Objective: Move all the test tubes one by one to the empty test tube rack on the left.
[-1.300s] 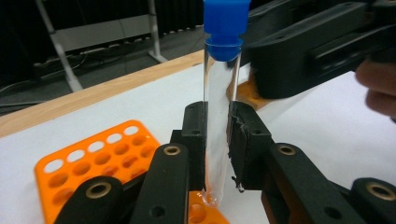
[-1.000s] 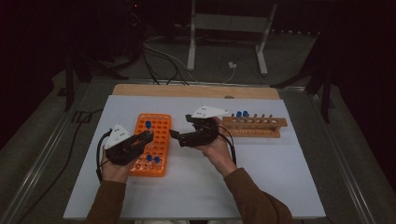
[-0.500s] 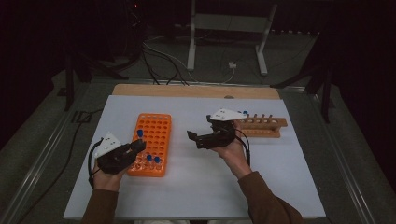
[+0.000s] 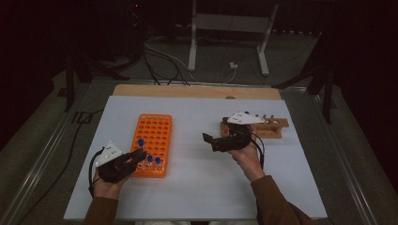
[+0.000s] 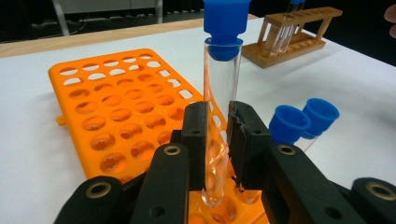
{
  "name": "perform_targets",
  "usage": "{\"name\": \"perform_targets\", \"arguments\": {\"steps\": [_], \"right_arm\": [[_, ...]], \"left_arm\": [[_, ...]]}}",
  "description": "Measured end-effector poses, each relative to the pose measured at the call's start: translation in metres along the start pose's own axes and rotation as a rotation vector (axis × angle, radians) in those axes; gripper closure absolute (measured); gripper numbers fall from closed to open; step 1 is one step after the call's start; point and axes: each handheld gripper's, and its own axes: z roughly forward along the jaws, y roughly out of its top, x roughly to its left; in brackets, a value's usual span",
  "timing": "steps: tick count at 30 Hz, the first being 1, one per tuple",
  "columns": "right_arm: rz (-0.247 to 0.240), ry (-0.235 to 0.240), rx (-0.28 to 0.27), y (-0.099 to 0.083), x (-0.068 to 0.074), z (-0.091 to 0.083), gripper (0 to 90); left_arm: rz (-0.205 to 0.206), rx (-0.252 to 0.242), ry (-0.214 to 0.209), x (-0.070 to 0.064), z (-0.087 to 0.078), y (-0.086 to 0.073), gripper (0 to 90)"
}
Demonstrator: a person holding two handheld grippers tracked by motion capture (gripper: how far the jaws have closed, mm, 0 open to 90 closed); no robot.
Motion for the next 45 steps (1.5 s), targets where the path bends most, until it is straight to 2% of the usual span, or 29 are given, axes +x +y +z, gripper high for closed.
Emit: {"name": "perform_targets", "arguments": {"steps": [9,16,18,23,35,45], "right_arm": [[0.029,-0.02,0.0,-0.012,-0.012,-0.008,0.0],[0.03,-0.039,0.012,-0.021,-0.02,-0.018,0.0],[0.03,-0.06,0.014,-0.022,-0.022,-0.022,0.0],[0.018,-0.087,0.014,-0.025,-0.026,-0.029,0.0],[0.028,-0.092,0.016,-0.033,-0.029,-0.032,0.0],[0.035,-0.095,0.013,-0.034,-0.032,-0.033,0.0]], "left_arm": [[0.006,0.036,-0.012,-0.003,-0.001,-0.009,77.9],[0.032,0.089,-0.018,-0.005,0.0,-0.014,77.9],[0.041,0.107,-0.018,-0.005,0.001,-0.016,77.9],[0.05,0.122,-0.015,-0.005,0.002,-0.017,77.8],[0.072,0.145,-0.003,-0.007,0.002,-0.021,78.0],[0.108,0.185,0.01,-0.011,0.007,-0.023,77.9]]}}
